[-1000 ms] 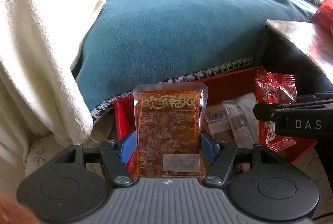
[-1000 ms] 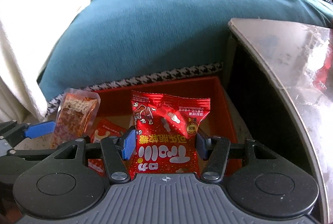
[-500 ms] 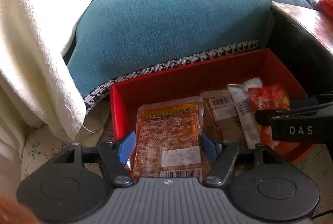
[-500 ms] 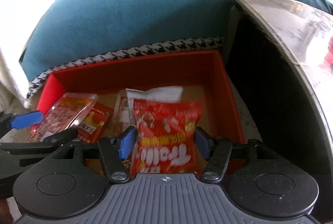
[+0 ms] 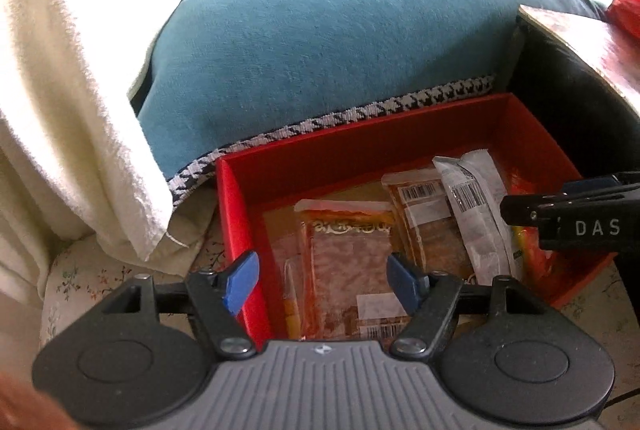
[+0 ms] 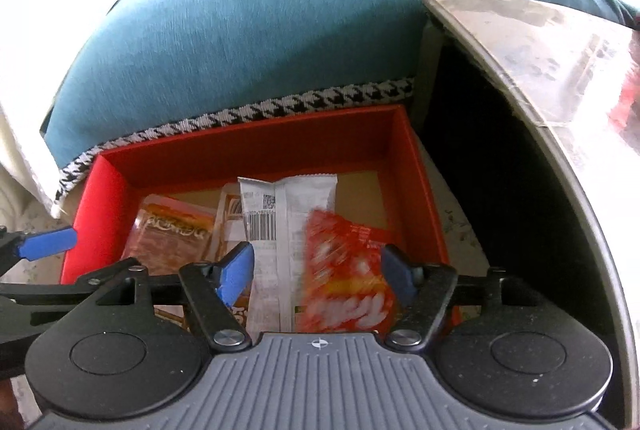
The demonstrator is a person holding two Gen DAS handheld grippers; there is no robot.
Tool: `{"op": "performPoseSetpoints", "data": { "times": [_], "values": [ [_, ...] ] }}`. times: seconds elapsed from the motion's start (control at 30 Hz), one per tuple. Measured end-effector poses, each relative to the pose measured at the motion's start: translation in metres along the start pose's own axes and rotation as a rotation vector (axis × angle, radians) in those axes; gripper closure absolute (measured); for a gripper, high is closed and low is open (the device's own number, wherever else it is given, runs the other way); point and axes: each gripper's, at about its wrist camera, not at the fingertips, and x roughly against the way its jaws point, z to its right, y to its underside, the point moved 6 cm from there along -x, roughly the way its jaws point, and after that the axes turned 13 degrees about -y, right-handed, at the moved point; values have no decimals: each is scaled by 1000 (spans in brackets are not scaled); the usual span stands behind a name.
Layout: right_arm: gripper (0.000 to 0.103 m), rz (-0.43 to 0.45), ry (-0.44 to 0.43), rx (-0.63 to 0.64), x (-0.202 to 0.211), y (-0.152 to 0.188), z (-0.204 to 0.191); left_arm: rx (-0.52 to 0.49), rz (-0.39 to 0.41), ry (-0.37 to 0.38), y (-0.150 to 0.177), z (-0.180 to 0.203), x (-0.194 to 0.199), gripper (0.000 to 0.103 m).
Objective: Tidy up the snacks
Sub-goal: 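Open both tools to drop the packets into the red box, then move the left tool to the silver foil packet while the right tool reaches the black-and-white packet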
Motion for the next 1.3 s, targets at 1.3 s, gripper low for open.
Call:
{"op": "performPoseSetpoints", "data": {
  "times": [1.3],
  "values": [
    [18, -278, -131, 193, -7, 143, -86, 34, -33, 90, 90, -55, 71, 39]
  ]
}}
